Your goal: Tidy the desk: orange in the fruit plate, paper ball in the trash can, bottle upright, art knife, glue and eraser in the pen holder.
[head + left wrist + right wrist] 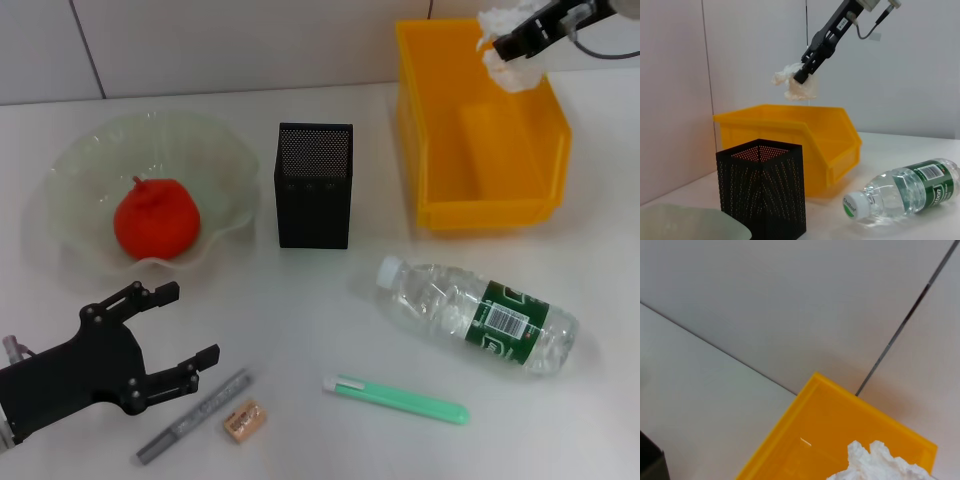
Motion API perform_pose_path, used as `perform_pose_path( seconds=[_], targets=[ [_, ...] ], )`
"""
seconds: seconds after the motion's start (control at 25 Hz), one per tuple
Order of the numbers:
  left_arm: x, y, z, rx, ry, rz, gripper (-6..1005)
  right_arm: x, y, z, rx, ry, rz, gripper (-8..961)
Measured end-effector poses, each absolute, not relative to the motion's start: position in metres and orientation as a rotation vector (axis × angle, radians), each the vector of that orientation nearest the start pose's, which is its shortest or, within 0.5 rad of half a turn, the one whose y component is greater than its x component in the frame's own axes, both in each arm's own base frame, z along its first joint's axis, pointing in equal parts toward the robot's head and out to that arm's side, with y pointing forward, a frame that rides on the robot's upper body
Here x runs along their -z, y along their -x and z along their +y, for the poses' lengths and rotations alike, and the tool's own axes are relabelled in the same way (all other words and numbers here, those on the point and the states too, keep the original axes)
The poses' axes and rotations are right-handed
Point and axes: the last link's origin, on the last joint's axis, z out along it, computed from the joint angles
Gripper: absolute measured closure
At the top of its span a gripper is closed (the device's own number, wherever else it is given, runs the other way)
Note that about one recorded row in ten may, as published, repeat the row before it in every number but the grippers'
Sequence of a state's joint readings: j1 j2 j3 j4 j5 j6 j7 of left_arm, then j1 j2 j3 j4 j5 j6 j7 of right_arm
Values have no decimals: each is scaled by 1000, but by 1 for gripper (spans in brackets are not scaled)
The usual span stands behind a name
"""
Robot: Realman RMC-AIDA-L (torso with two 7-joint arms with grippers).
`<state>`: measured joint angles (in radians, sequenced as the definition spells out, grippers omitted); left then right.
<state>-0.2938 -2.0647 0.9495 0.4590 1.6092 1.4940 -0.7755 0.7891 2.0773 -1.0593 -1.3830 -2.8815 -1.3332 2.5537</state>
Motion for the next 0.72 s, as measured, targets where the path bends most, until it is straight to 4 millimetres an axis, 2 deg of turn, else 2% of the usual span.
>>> perform_pose_path(
  seconds=[0.12, 0.36, 0.52, 0.72],
  targets=[
    [31, 310, 260, 752, 2574, -271, 143, -83, -148, 444, 220, 2155, 712, 494],
    [32, 310, 260, 752, 2574, -273, 144, -76, -147, 447, 220, 2161, 697, 467],
    [32, 310, 260, 754, 2575, -271, 144, -75, -147, 448, 219, 2163, 702, 264],
    [32, 310, 260, 754, 2575, -271, 145, -74, -146, 446, 221, 2173, 709, 163]
  ],
)
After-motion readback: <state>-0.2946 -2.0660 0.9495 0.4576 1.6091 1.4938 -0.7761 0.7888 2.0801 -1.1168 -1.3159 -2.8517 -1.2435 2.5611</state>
